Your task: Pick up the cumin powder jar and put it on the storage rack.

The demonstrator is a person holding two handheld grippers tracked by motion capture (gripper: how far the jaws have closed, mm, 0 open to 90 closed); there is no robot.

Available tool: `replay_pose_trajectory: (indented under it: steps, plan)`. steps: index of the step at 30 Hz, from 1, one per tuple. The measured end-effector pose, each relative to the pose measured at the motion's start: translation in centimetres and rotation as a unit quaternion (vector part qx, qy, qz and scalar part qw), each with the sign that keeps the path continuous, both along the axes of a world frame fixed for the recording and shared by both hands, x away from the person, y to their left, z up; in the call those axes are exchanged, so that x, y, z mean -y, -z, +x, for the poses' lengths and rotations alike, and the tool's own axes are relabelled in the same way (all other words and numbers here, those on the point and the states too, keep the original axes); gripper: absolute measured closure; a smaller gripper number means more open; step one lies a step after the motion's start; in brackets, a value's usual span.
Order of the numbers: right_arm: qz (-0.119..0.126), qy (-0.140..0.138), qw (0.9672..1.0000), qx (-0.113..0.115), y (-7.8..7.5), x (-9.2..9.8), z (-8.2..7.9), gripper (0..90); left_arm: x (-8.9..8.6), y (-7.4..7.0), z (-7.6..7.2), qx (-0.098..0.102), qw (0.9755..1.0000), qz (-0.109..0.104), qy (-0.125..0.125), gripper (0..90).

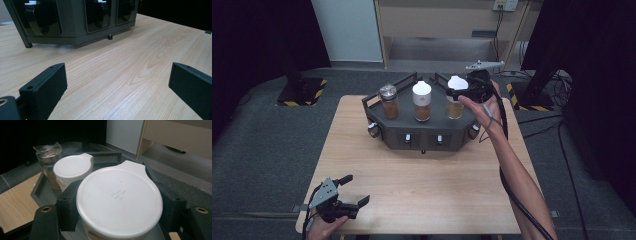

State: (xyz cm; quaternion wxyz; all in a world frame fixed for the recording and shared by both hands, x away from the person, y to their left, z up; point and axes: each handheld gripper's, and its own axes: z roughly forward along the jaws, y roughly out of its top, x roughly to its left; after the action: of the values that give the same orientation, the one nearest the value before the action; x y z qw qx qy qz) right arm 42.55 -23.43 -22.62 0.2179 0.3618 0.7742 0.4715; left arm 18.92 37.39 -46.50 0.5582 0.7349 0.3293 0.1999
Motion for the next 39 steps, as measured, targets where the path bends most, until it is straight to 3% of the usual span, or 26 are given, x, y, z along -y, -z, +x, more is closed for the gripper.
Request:
replay_pose_trajectory:
  steps: [17,31,39]
  plan:
    - [-0.001,0.020,0.9997,-0.010,2.9,-0.3,2.2,31.0,0.0,0.0,0.1,-0.001,1.0000,0.002,0.002,0.6]
    - [0.006,0.030,0.9993,-0.021,3.8,0.2,2.9,30.9,0.0,0.0,0.0,0.000,1.0000,0.001,0.001,0.6]
    - [0.007,0.027,0.9995,-0.013,4.2,0.2,2.8,30.8,0.1,0.0,0.0,0.000,1.0000,0.003,0.002,0.6]
